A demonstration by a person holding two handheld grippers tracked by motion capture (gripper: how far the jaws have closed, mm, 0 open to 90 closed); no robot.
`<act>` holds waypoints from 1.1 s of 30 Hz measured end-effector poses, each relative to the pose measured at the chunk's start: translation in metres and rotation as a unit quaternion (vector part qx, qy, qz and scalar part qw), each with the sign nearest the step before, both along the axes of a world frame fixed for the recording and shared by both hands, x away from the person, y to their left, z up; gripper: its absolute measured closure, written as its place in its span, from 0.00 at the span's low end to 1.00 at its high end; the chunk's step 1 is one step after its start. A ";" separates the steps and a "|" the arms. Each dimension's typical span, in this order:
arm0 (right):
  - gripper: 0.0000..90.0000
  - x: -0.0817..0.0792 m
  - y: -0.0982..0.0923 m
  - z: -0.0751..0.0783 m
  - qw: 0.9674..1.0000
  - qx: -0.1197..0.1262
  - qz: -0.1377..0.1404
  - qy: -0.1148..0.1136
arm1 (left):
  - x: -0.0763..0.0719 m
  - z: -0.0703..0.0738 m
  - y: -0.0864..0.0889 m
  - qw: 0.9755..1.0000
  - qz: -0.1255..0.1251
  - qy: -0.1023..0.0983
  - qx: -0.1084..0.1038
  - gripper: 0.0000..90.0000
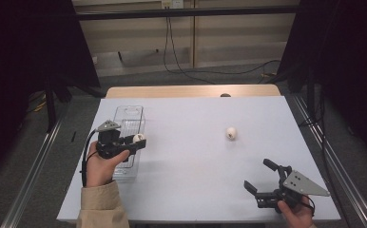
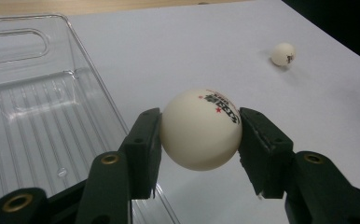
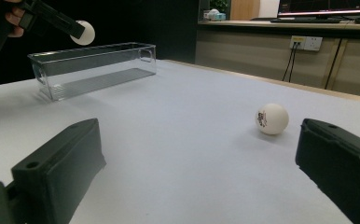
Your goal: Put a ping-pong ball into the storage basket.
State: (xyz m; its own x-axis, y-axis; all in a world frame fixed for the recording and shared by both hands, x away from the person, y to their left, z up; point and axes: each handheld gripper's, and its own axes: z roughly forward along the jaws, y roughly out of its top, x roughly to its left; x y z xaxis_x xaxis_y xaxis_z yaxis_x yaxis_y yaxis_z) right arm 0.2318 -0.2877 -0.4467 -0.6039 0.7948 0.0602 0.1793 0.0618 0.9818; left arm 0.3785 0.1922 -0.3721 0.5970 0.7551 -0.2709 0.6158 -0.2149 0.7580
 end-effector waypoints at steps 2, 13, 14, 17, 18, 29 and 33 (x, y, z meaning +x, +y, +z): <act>0.00 0.000 0.000 0.000 1.000 0.000 0.000 0.000 | 0.000 0.000 0.001 1.000 0.002 0.000 -0.001 0.57; 0.00 0.000 0.000 0.000 1.000 -0.001 0.001 0.000 | 0.001 -0.002 0.004 1.000 0.008 -0.002 0.003 0.57; 0.00 0.000 0.000 0.000 1.000 0.000 0.001 0.000 | 0.001 -0.002 0.004 1.000 0.010 -0.002 0.002 0.57; 0.00 0.000 0.000 0.000 1.000 0.000 0.001 0.000 | 0.001 -0.001 0.006 1.000 0.013 -0.002 0.004 0.57; 0.00 0.000 0.000 0.000 1.000 0.000 0.002 0.000 | 0.001 -0.001 0.006 1.000 0.014 -0.002 0.006 0.57; 0.00 0.000 0.000 0.000 1.000 0.001 0.001 0.000 | 0.001 -0.002 0.010 1.000 0.021 -0.003 0.012 0.57; 0.00 0.000 0.000 0.000 1.000 0.000 0.003 0.000 | 0.001 -0.003 0.011 1.000 0.025 -0.005 0.007 0.57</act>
State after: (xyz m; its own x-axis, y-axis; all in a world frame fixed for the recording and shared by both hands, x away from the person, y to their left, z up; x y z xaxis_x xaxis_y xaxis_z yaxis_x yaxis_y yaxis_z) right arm 0.2319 -0.2874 -0.4468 -0.6084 0.7914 0.0604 0.1784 0.0622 0.9820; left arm 0.3796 0.2031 -0.3752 0.5610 0.7877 -0.2546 0.6183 -0.1941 0.7616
